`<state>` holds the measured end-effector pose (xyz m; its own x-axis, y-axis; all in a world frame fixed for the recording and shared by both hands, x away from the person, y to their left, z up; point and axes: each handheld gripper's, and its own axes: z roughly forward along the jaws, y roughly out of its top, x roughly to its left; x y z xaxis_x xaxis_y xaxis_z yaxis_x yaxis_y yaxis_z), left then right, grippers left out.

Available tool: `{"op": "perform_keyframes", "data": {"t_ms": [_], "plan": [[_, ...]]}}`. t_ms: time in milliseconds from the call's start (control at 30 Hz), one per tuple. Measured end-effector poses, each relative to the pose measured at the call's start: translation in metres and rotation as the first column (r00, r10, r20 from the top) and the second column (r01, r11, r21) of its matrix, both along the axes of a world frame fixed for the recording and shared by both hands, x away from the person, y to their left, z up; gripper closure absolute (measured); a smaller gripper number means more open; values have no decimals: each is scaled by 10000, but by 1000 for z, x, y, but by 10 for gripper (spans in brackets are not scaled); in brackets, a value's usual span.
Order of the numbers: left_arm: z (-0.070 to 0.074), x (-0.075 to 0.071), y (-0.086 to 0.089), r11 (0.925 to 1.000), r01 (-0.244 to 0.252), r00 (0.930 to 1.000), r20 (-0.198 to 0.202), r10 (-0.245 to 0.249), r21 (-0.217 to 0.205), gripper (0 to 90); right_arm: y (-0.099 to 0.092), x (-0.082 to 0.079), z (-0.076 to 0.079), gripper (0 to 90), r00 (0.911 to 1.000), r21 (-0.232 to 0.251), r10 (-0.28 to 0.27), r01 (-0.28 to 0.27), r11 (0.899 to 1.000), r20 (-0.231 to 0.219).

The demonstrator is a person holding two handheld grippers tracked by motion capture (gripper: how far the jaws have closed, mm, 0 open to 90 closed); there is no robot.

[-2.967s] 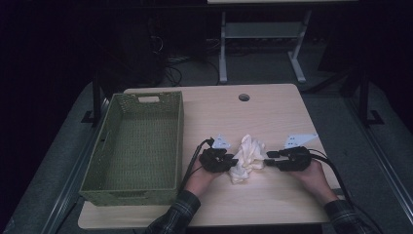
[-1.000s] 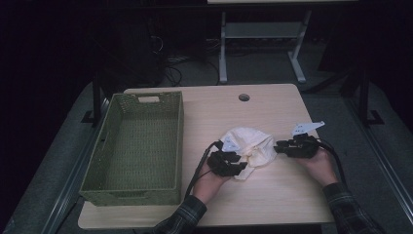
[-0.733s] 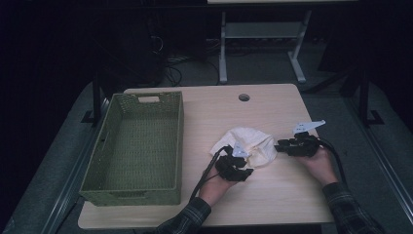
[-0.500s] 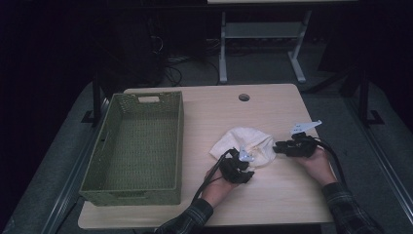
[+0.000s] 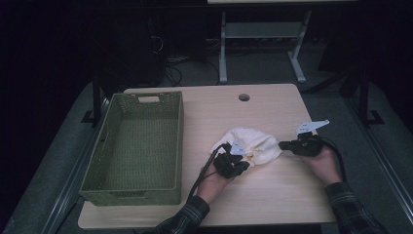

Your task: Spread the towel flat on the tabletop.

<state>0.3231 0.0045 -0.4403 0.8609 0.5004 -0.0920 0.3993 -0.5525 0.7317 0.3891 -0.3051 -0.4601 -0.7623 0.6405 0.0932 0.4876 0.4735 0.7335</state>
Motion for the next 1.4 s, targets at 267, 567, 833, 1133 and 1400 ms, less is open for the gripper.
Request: {"op": "perform_keyframes", "data": {"t_ms": [267,567,833,1133,1400], "plan": [[10,4,26,9975,-636,9977,-261,628,-309,880,-15,-7,4,857,9995,-264,-297,295,9992,-59],[8,10,37,9868,-1589,9872,-98,1592,316,882,-38,-6,0,862,9952,-869,-975,972,9915,2],[6,10,35,9894,-1439,9892,-236,1444,200,880,-36,-10,6,734,9961,-355,-887,887,9954,-2],[5,11,35,9898,-1425,9891,-372,1426,50,880,-10,-41,13,709,9979,418,619,-610,9973,-200],[5,11,35,9900,-1411,9890,-454,1410,-3,880,19,-61,4,672,9860,187,1542,-1533,9880,-630]]}}
